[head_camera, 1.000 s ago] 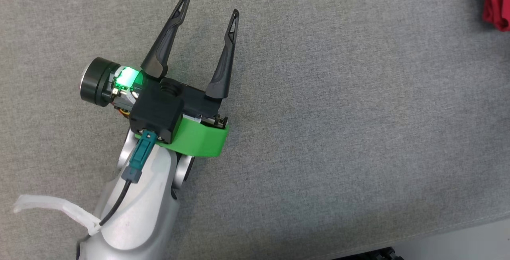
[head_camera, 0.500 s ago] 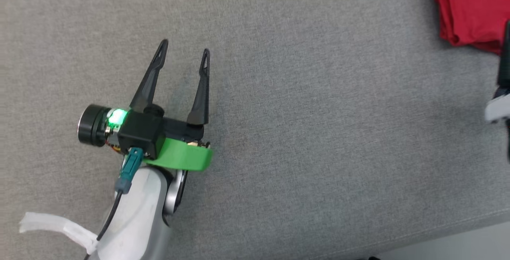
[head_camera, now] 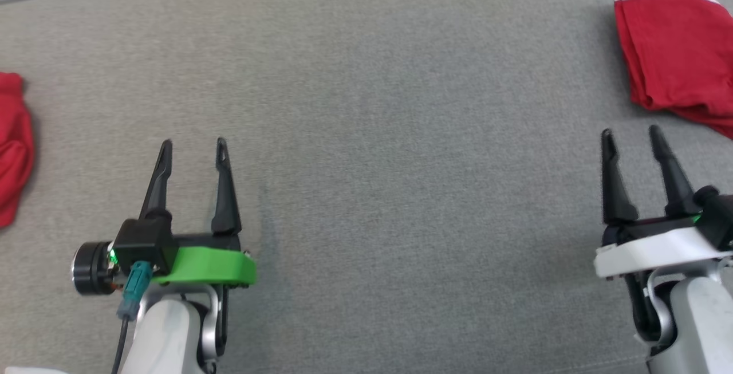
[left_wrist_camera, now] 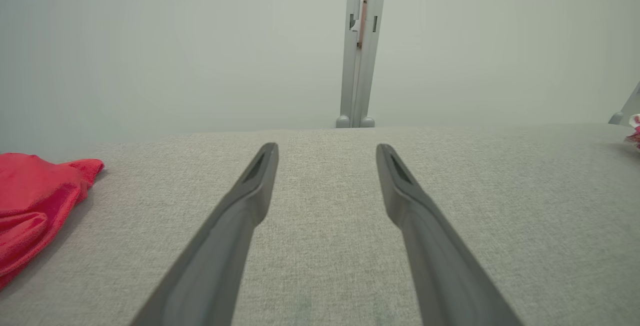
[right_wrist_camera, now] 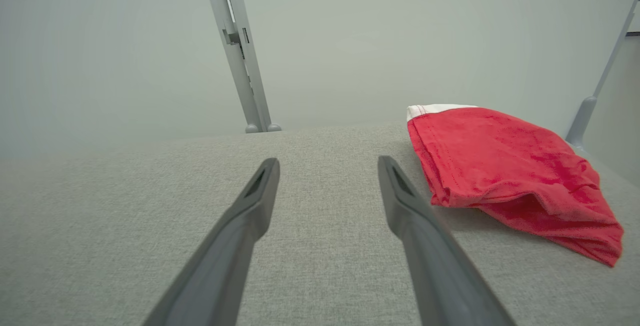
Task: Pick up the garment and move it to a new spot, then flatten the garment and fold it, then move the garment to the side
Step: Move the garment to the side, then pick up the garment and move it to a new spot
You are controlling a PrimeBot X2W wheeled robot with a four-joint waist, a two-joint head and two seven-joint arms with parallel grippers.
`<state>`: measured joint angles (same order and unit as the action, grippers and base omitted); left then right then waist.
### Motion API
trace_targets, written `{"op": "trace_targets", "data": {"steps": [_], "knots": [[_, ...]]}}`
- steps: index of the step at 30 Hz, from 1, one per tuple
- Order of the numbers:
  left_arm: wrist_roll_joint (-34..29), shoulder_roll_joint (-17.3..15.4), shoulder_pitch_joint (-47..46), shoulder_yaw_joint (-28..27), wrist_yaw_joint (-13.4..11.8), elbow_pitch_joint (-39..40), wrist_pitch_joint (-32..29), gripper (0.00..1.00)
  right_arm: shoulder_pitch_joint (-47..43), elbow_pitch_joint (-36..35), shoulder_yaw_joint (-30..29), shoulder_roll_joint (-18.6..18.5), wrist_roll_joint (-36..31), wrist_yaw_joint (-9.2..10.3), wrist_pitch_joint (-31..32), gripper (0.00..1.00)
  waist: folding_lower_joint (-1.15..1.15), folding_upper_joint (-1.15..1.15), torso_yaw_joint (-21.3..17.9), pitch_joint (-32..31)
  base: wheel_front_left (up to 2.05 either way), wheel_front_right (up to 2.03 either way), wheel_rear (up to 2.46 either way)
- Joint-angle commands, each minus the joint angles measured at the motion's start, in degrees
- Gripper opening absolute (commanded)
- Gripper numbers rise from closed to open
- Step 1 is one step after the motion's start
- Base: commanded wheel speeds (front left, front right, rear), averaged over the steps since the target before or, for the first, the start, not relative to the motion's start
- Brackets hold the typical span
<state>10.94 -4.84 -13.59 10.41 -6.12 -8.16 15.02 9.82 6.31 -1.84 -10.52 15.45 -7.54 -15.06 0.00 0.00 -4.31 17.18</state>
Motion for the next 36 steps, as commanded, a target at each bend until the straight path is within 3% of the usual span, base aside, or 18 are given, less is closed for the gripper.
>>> {"op": "trace_targets", "data": {"steps": [1,9,23,36], "knots": [[0.5,-0.7,1.8,-0.8,-0.3,-0.1,0.2,1.00,-1.5,-0.8,0.7,0.4,-0.6,0.10,-0.1,1.00,0.00,0.00,3.9,-3.8,0.00,0.00,0.00],[1.0,-1.5,6.3,-1.6,0.2,-1.9,0.2,1.00,-5.8,-3.2,2.3,2.0,-1.1,0.10,2.3,1.00,0.00,0.00,6.3,-8.7,0.00,0.00,0.00],[1.9,-2.3,8.9,-0.3,2.0,-5.0,0.2,1.00,-13.3,-7.2,1.0,3.7,-3.2,0.10,6.6,1.00,0.00,0.00,5.2,-13.9,0.00,0.00,0.00],[2.5,-2.2,9.0,0.4,1.9,-6.5,0.2,1.00,-15.1,-8.4,0.8,4.3,-2.9,0.10,7.5,1.00,0.00,0.00,4.5,-14.8,0.00,0.00,0.00]]}}
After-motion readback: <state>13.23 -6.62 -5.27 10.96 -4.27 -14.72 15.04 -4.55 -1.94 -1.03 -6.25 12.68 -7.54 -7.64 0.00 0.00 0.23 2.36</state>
